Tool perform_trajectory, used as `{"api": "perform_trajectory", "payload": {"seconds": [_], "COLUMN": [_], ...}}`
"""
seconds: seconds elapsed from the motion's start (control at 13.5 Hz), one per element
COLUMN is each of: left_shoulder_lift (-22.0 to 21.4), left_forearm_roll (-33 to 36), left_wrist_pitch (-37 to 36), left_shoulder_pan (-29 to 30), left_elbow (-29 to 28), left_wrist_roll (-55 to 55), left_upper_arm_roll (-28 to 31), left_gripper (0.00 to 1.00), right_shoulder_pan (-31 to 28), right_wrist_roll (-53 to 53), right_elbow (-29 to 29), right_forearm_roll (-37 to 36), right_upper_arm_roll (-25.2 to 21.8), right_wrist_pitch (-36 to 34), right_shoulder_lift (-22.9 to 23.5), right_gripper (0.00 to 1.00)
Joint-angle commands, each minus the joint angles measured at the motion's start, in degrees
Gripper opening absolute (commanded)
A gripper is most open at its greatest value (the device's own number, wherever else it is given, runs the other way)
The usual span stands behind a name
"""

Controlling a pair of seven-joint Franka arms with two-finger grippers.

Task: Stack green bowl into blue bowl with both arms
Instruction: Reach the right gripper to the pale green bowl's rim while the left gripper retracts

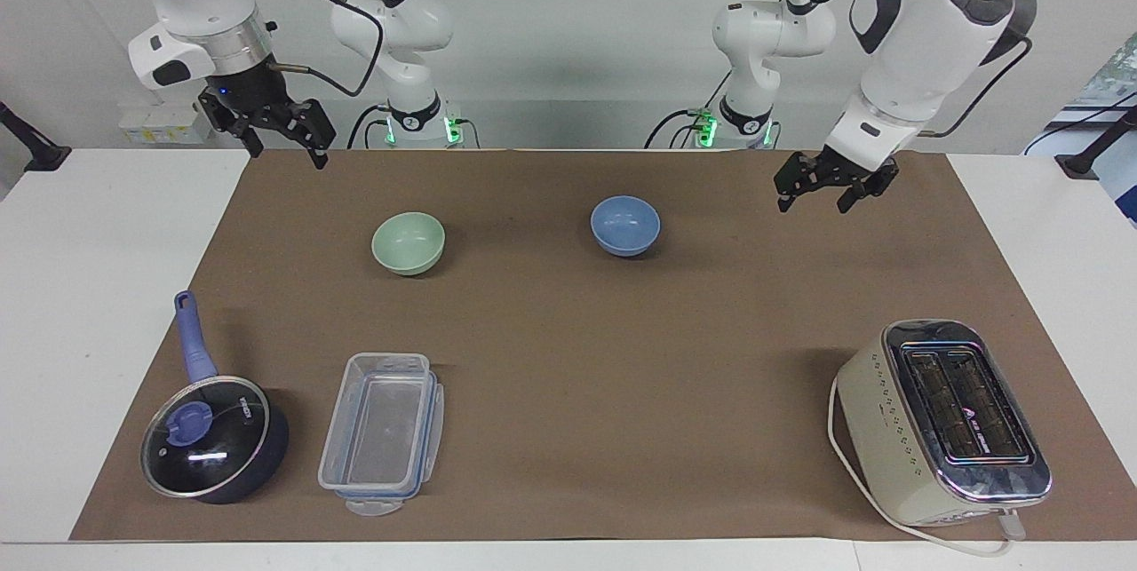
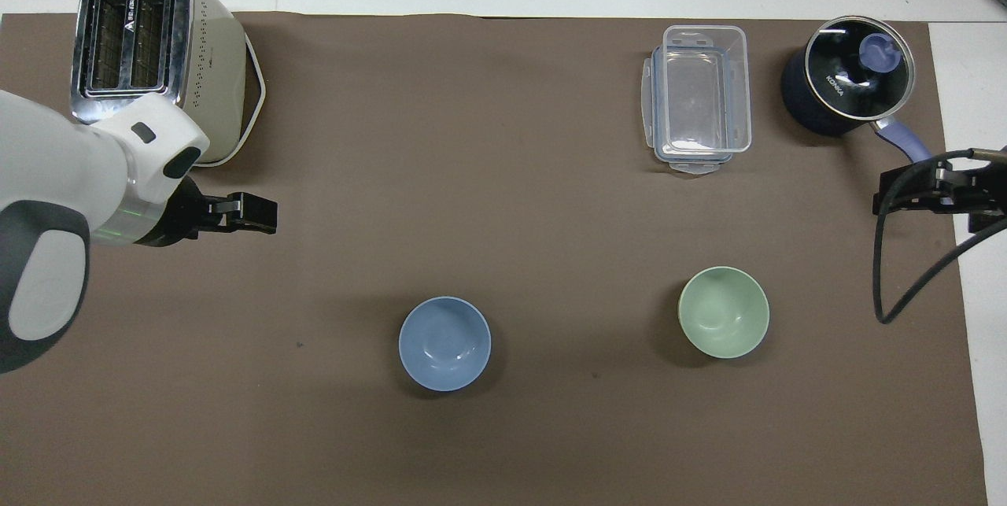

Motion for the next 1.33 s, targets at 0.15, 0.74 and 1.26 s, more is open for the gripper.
{"api": "perform_trajectory", "payload": {"seconds": [0.15,0.74,1.26], "left_shoulder_lift": [2.6,1.9,-1.9], "left_forearm_roll": [2.4,2.3,2.4], "left_wrist_pitch": [-2.2,-2.5,-2.3], "left_shoulder_pan": [0.9,2.8,2.9], "left_elbow": [4.0,3.3,-1.3], "left_wrist_roll": [1.1,10.0,9.1], "left_upper_arm_roll": [-0.5,2.8,3.5], "left_gripper": [1.00,1.00,1.00], "right_shoulder_pan": [-0.7,-0.1,1.2], "right_wrist_roll": [0.5,-4.3,-7.0], "right_elbow": [0.4,-14.4,-36.9], "right_forearm_roll": [0.5,0.5,2.7], "right_upper_arm_roll": [0.5,0.4,1.1], "right_wrist_pitch": [-2.1,7.7,29.6], "right_shoulder_lift": [0.0,-5.2,-6.6], "right_gripper": [1.00,1.00,1.00]}}
